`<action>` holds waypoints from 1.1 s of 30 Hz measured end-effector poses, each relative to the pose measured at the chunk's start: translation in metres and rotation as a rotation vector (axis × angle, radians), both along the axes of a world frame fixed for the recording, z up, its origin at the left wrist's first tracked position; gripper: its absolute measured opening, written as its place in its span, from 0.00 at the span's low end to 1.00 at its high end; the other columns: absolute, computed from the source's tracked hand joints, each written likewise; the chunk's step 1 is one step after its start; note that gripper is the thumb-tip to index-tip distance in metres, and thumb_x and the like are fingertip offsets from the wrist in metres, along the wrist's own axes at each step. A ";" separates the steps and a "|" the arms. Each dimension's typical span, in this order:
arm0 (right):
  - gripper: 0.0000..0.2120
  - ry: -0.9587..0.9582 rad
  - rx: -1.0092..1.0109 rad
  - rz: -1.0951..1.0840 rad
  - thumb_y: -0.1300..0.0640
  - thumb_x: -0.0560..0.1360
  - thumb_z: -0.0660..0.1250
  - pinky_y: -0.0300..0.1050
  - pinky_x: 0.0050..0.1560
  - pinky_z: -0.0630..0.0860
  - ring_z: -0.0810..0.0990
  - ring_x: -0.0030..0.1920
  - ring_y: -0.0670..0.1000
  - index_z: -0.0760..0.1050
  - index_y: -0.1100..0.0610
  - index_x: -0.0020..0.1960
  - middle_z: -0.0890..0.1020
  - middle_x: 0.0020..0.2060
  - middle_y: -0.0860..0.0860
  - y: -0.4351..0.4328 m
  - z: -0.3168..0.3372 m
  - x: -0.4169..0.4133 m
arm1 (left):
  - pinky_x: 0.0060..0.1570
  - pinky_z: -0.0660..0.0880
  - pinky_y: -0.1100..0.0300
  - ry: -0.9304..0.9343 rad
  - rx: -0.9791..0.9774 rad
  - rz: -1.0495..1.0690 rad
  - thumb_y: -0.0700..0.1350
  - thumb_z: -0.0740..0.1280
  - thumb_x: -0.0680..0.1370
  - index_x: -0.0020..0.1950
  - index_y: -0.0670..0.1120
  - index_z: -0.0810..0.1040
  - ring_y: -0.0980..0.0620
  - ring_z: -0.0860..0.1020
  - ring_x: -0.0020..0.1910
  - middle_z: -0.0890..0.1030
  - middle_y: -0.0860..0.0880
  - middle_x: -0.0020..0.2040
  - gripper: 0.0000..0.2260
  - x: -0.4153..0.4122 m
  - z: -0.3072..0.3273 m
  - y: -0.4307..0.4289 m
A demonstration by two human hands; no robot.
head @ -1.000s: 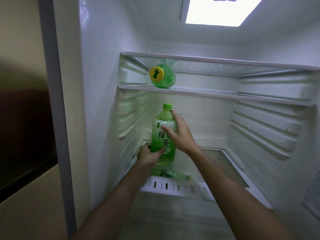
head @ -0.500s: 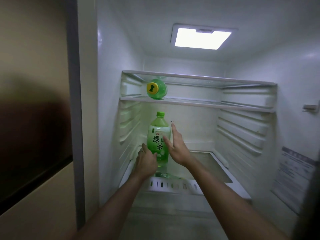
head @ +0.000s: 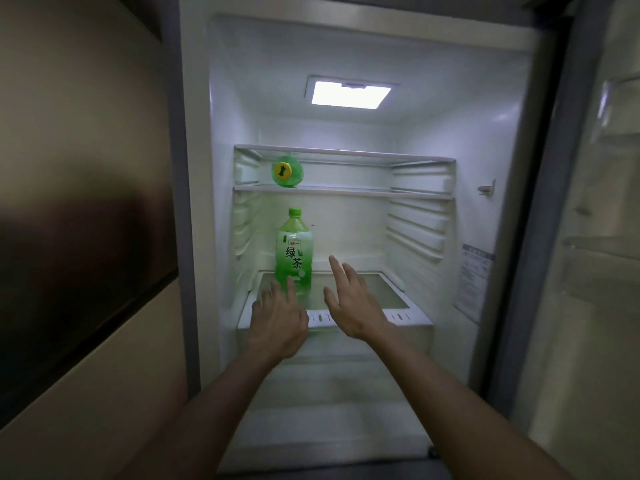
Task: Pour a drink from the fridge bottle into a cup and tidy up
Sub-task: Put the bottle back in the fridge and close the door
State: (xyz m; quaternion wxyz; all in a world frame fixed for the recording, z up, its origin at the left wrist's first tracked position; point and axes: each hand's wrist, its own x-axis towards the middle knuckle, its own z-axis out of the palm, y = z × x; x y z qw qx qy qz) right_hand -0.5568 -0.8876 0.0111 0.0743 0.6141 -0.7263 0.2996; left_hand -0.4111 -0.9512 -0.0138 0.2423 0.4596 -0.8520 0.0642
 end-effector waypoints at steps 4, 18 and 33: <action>0.32 0.053 0.016 -0.033 0.47 0.82 0.55 0.58 0.72 0.62 0.54 0.77 0.58 0.43 0.49 0.80 0.56 0.78 0.59 0.038 -0.007 0.015 | 0.69 0.64 0.43 -0.034 -0.036 -0.001 0.54 0.52 0.81 0.79 0.41 0.49 0.37 0.61 0.74 0.55 0.37 0.78 0.31 0.016 -0.004 0.032; 0.31 0.110 0.070 -0.121 0.46 0.83 0.52 0.60 0.71 0.64 0.54 0.77 0.58 0.40 0.48 0.80 0.52 0.79 0.57 0.144 -0.002 0.042 | 0.61 0.70 0.45 -0.106 -0.105 0.061 0.55 0.53 0.80 0.77 0.41 0.56 0.40 0.69 0.66 0.65 0.37 0.71 0.29 0.072 0.008 0.114; 0.32 0.174 0.148 -0.023 0.46 0.83 0.51 0.57 0.72 0.64 0.56 0.77 0.58 0.40 0.54 0.80 0.55 0.78 0.57 0.280 -0.034 0.064 | 0.62 0.70 0.44 -0.076 -0.083 0.166 0.55 0.53 0.80 0.77 0.40 0.56 0.39 0.71 0.63 0.67 0.37 0.69 0.29 0.116 -0.008 0.269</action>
